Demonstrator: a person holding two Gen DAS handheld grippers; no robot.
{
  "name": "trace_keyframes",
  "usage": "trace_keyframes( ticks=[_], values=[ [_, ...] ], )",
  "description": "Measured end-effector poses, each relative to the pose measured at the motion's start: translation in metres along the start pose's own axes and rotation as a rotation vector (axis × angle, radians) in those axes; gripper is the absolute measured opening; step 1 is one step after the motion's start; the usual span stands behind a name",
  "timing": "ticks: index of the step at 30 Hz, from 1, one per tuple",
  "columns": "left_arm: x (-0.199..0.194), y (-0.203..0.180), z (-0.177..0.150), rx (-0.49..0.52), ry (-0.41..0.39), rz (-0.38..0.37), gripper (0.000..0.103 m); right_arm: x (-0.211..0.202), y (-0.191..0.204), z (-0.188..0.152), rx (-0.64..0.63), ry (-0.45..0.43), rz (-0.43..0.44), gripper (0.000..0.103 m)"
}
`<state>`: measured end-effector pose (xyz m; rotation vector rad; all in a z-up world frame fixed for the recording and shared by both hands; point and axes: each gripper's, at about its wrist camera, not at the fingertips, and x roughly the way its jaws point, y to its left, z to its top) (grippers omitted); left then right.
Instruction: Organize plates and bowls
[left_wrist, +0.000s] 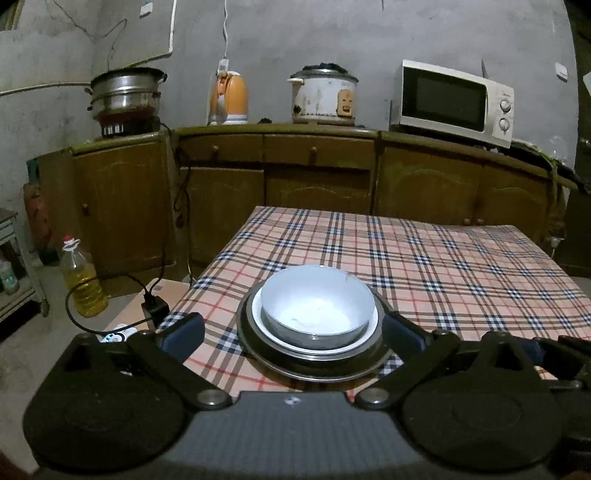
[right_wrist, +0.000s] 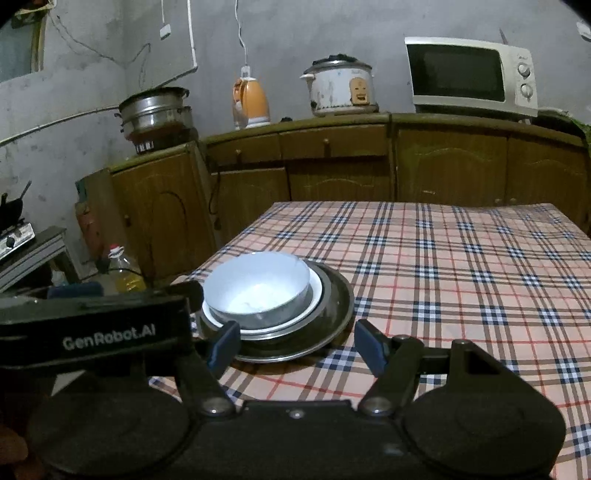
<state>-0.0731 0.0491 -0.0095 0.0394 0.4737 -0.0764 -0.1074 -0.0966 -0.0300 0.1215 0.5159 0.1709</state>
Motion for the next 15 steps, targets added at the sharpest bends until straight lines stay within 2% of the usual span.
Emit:
trace_keyframes(
  ticks=[15],
  values=[
    [-0.016, 0.002, 0.0, -0.003, -0.054, -0.005, 0.103, -0.017, 0.006, 0.0, -0.005, -0.043, 0.004, 0.081]
  ],
)
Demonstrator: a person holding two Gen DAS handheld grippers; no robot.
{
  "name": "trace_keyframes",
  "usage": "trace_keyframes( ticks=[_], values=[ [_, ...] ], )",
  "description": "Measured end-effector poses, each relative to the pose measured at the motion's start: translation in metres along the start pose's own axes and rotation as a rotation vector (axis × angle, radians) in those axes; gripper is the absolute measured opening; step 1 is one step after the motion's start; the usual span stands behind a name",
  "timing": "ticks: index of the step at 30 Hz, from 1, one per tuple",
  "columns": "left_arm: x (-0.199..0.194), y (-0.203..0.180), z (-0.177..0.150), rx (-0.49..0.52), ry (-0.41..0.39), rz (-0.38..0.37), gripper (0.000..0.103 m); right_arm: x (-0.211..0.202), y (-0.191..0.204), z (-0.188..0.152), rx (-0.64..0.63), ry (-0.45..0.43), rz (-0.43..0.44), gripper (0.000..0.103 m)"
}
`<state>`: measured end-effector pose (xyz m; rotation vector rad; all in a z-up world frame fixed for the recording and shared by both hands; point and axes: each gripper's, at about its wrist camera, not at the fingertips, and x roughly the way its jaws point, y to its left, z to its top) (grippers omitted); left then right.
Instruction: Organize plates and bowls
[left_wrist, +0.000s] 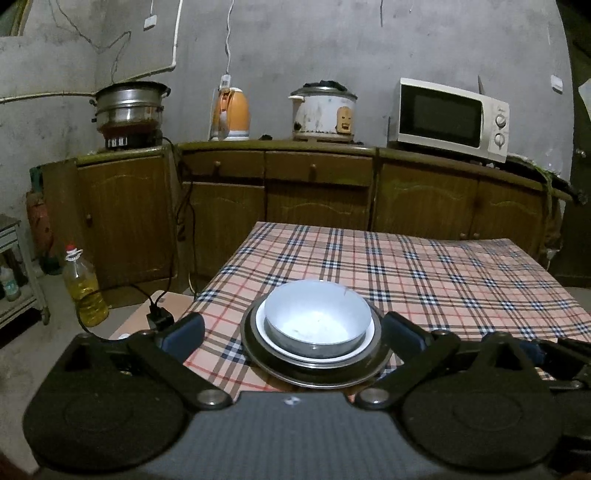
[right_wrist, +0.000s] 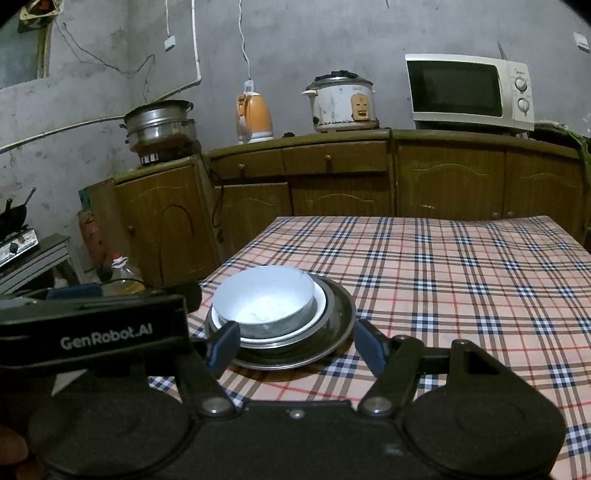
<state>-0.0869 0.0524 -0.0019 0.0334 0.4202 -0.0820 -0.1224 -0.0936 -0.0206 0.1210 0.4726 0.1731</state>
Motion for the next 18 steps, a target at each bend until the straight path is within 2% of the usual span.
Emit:
trace_keyframes(
  ticks=[18],
  values=[
    [-0.0048, -0.0002, 0.0002, 0.002, -0.03, -0.002, 0.103, -0.0014, 0.0001, -0.0007, -0.001, -0.005, 0.0, 0.081]
  ],
)
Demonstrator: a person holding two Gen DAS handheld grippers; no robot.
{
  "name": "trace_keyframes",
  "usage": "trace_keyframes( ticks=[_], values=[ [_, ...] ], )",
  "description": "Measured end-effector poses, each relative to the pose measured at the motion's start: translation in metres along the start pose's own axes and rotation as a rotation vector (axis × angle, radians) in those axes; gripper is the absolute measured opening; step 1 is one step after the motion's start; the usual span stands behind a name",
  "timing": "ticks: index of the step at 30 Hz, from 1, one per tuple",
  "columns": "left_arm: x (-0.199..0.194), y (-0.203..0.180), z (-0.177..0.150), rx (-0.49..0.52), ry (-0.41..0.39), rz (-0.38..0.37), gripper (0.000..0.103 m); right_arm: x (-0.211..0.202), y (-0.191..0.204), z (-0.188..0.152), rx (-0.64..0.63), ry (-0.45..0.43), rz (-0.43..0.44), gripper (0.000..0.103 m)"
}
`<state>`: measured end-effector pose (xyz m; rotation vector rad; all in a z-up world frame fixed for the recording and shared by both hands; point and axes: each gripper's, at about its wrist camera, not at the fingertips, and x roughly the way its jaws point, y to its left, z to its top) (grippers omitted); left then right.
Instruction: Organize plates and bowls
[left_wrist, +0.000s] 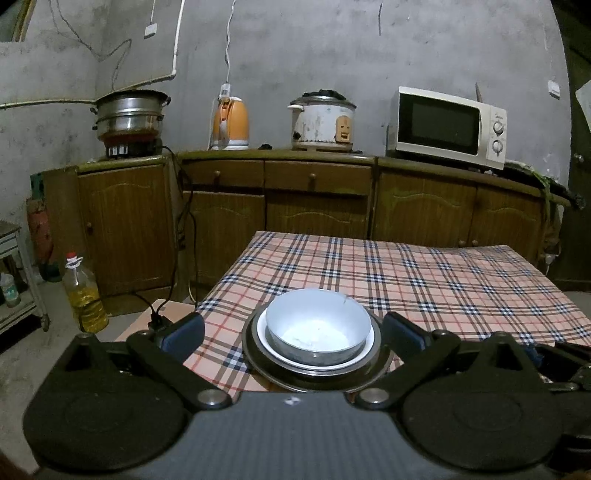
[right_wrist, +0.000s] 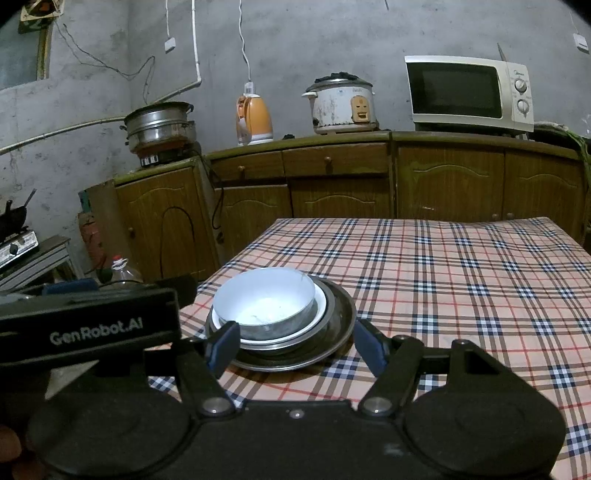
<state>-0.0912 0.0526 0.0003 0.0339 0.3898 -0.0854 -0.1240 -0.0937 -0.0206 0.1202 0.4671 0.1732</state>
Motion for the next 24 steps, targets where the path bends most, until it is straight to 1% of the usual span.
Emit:
trace_keyframes(
  ticks=[24],
  values=[
    [-0.0012, -0.0026, 0.0008, 0.007, -0.006, -0.004, 0.103, 0.0001, 0.0005, -0.0009, 0.005, 0.004, 0.001, 0.081]
  ],
)
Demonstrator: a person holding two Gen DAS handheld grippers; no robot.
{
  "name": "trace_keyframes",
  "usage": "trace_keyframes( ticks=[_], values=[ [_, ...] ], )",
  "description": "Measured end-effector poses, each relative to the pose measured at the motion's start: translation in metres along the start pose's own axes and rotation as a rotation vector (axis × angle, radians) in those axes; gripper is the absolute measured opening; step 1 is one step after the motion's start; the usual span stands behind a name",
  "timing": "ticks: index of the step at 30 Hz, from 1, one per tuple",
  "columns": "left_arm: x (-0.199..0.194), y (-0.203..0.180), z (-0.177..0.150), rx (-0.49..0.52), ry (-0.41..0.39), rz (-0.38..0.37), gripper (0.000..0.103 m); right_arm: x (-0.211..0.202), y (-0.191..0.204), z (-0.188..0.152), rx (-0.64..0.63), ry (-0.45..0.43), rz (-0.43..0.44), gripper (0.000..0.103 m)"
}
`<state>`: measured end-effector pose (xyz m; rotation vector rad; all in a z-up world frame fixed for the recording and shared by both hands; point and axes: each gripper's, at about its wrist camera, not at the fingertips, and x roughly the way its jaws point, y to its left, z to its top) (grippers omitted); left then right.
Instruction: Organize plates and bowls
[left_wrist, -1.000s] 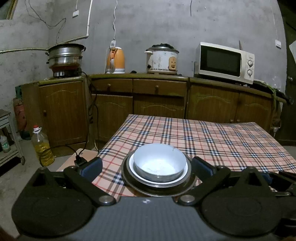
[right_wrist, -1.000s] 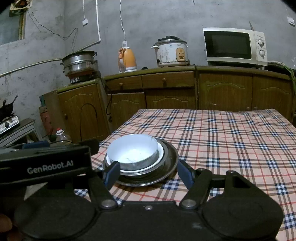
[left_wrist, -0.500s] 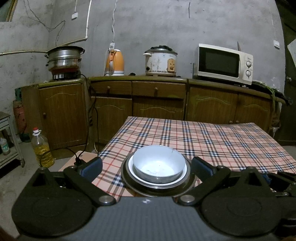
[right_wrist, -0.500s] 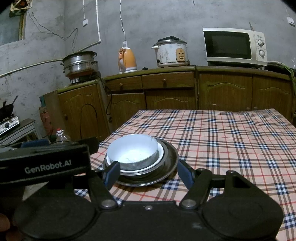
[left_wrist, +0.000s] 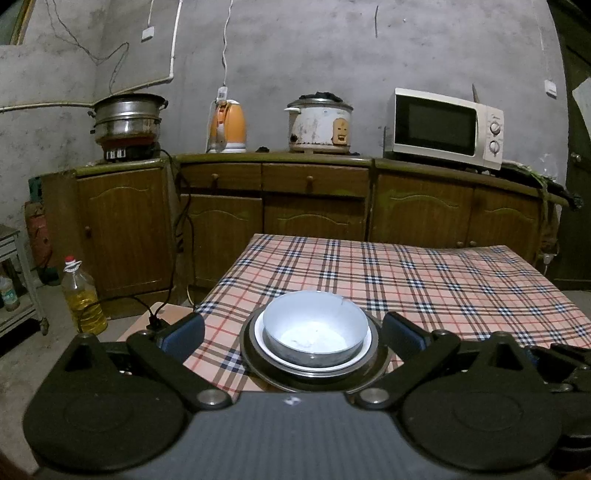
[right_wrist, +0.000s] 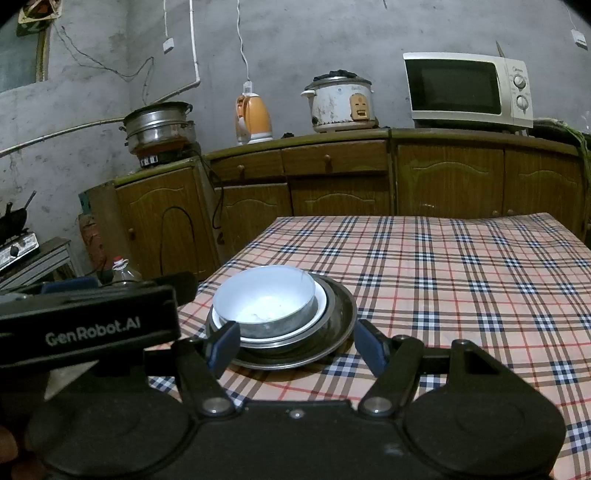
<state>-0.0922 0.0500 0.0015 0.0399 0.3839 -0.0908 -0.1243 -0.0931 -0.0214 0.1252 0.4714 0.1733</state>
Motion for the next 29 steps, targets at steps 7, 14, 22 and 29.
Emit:
trace_keyframes(
  ticks=[7, 14, 22, 29],
  values=[
    [-0.0005, -0.0003, -0.0002, 0.001, 0.0, -0.003, 0.103, 0.0001, -0.0009, 0.0004, 0.0, 0.0, 0.001, 0.081],
    [-0.001, -0.0017, -0.0003, 0.0, 0.0, -0.003, 0.103, 0.0015, -0.0005, -0.0017, 0.004, 0.002, 0.001, 0.081],
    [0.0006, -0.0036, -0.0007, -0.003, 0.004, 0.0, 0.103, 0.0031, 0.0003, -0.0056, 0.01, 0.007, -0.001, 0.081],
    [0.0017, -0.0028, -0.0015, -0.008, 0.009, 0.0, 0.103, 0.005, -0.0007, -0.0063, 0.015, 0.009, 0.0, 0.081]
  ],
)
